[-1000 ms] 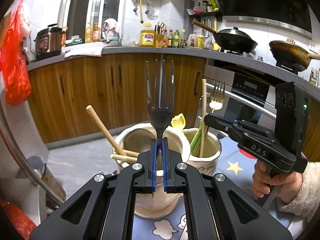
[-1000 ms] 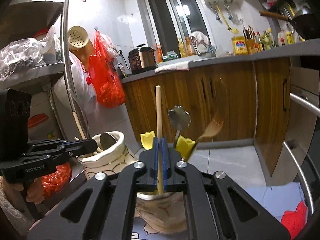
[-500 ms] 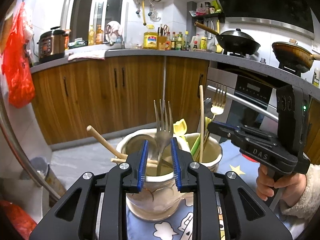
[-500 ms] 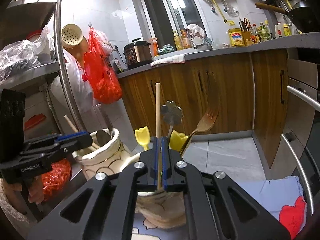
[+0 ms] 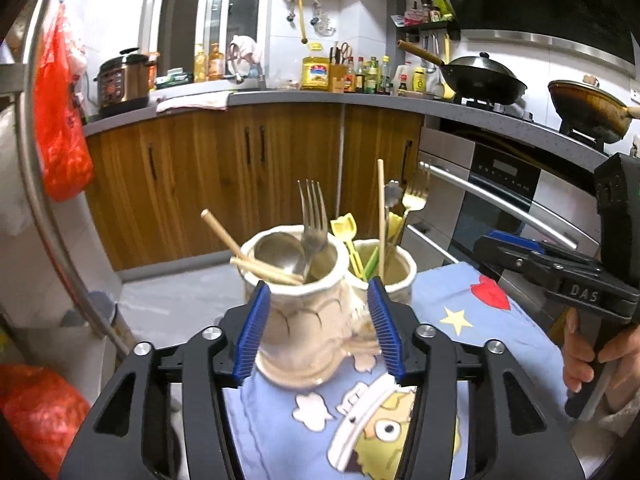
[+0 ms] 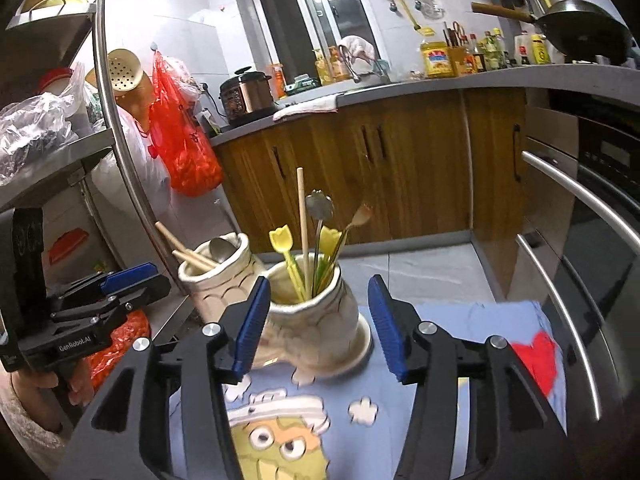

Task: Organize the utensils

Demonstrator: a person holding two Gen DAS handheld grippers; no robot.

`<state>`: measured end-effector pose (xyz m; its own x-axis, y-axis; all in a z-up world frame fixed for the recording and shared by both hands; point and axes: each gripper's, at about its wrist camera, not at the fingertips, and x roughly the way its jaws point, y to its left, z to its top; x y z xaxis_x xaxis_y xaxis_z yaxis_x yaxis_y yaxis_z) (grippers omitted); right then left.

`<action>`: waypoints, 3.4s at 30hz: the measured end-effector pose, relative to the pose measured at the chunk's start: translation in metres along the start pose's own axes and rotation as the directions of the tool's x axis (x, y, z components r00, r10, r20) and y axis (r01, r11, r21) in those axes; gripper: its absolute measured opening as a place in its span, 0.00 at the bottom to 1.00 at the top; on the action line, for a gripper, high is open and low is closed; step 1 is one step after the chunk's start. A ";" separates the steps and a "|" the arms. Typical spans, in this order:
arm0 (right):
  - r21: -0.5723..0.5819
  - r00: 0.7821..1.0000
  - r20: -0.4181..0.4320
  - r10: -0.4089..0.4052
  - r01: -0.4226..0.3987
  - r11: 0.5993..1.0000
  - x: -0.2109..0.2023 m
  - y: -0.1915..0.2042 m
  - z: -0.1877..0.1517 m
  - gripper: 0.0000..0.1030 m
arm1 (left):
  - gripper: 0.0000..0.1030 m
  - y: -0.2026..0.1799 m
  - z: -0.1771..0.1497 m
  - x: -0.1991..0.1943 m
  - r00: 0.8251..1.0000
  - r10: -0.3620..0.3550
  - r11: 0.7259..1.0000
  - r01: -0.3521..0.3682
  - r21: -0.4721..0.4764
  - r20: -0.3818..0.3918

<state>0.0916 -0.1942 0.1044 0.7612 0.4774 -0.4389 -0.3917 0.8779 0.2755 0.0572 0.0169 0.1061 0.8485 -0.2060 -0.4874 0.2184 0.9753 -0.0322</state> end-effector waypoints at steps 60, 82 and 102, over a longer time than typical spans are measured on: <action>-0.158 0.991 0.106 -0.076 0.092 0.983 -0.013 0.017 -0.058 0.95 | 0.95 -0.017 -0.068 -0.002 0.976 0.195 0.980 -0.191 -0.047 0.100; -0.164 0.991 0.107 -0.075 0.092 0.982 -0.012 0.018 -0.059 0.95 | 0.95 -0.019 -0.068 -0.002 0.976 0.194 0.981 -0.191 -0.046 0.099; -0.166 0.992 0.100 -0.077 0.093 0.982 -0.012 0.018 -0.058 0.95 | 0.95 -0.021 -0.068 -0.003 0.977 0.190 0.982 -0.187 -0.038 0.095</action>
<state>0.0454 -0.1821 0.0647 0.8369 0.4026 -0.3709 -0.3999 0.9123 0.0878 0.0173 0.0027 0.0493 0.9163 -0.0237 -0.3999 0.0375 0.9989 0.0266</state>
